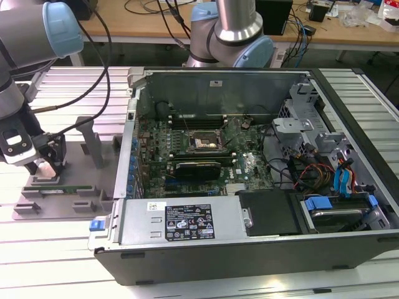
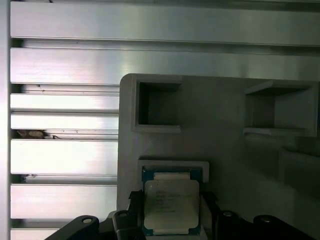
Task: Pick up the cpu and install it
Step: 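Pick up the cpu and move it towards the insertion slot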
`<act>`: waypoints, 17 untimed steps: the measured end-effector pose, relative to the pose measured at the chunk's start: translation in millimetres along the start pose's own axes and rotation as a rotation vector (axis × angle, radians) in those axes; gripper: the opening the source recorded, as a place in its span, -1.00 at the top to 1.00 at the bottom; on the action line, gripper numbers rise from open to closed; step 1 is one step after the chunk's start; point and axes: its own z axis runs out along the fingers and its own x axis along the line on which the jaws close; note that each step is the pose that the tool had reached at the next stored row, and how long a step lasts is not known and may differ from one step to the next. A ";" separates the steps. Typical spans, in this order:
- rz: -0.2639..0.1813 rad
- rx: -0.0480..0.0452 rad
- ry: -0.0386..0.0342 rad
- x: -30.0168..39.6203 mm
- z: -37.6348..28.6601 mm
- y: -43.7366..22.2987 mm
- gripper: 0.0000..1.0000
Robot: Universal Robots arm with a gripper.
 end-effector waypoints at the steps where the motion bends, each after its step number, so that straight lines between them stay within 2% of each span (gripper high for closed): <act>1: 0.000 0.0000 0.0000 0.0 -0.1 0.0 -0.11; 3: 0.000 0.0000 0.0000 0.0 -0.4 0.0 -0.14; 4: 0.000 0.0000 0.0000 0.0 -0.5 0.0 -0.26; 17: 0.000 -0.0006 0.0000 -0.2 3.9 -0.2 -0.26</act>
